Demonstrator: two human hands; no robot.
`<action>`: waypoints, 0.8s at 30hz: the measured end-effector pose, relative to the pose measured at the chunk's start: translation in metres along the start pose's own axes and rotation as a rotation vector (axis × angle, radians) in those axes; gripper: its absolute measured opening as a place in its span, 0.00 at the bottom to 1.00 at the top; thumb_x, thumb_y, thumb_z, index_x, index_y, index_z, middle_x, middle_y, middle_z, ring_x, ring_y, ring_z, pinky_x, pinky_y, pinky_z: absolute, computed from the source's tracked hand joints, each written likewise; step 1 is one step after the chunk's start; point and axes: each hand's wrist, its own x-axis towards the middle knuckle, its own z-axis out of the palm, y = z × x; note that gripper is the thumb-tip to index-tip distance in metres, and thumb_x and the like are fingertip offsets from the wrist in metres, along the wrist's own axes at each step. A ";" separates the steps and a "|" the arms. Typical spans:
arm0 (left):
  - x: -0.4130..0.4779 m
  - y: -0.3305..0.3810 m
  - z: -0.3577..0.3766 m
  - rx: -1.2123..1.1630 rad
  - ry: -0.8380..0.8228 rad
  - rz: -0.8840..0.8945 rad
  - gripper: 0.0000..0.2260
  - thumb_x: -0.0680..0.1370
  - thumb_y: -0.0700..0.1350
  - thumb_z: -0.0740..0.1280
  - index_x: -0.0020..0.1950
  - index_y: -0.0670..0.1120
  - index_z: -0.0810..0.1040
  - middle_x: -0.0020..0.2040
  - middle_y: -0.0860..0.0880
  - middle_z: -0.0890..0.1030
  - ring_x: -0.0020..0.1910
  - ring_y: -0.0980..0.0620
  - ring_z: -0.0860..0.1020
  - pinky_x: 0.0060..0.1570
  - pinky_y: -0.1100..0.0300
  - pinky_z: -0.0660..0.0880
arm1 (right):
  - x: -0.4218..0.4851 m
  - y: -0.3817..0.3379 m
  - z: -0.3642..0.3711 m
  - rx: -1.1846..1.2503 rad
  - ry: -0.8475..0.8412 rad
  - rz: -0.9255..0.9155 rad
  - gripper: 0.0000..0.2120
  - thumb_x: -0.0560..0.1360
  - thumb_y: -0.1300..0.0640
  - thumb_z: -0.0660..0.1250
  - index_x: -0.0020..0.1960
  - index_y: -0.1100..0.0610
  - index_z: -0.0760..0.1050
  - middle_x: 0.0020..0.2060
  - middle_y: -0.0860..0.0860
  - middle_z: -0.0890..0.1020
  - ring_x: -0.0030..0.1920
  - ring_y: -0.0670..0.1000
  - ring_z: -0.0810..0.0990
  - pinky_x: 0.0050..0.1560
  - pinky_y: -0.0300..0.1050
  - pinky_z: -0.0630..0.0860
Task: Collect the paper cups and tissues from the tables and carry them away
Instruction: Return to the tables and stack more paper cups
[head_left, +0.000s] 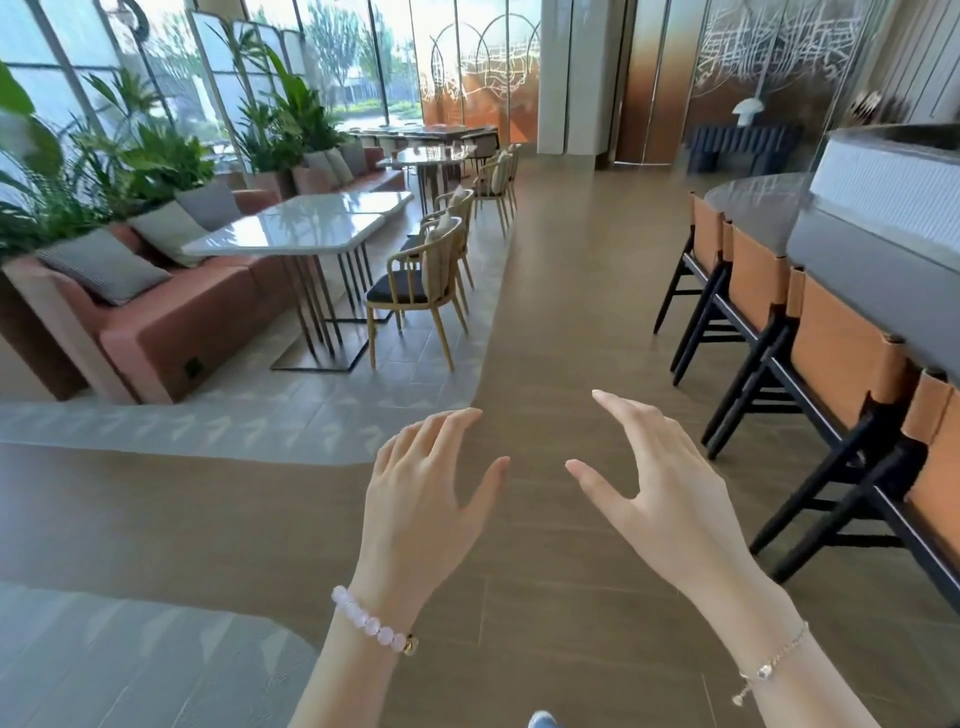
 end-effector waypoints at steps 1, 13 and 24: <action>0.022 -0.004 0.013 0.003 -0.004 0.007 0.19 0.75 0.56 0.65 0.61 0.47 0.76 0.57 0.53 0.80 0.58 0.50 0.76 0.59 0.59 0.65 | 0.021 0.011 0.006 -0.004 0.000 0.002 0.30 0.73 0.38 0.61 0.73 0.44 0.60 0.68 0.38 0.68 0.67 0.40 0.63 0.56 0.35 0.61; 0.252 -0.057 0.160 -0.029 -0.001 0.007 0.18 0.74 0.52 0.70 0.60 0.47 0.76 0.56 0.52 0.80 0.57 0.49 0.77 0.58 0.56 0.67 | 0.258 0.127 0.065 -0.038 0.002 0.025 0.29 0.73 0.39 0.61 0.72 0.44 0.61 0.67 0.38 0.69 0.67 0.42 0.66 0.53 0.37 0.66; 0.481 -0.130 0.304 -0.050 -0.024 0.074 0.19 0.75 0.55 0.67 0.62 0.47 0.75 0.57 0.52 0.80 0.58 0.49 0.76 0.59 0.56 0.67 | 0.480 0.227 0.148 -0.063 0.037 0.054 0.30 0.73 0.38 0.60 0.72 0.43 0.60 0.67 0.36 0.67 0.67 0.38 0.63 0.54 0.35 0.64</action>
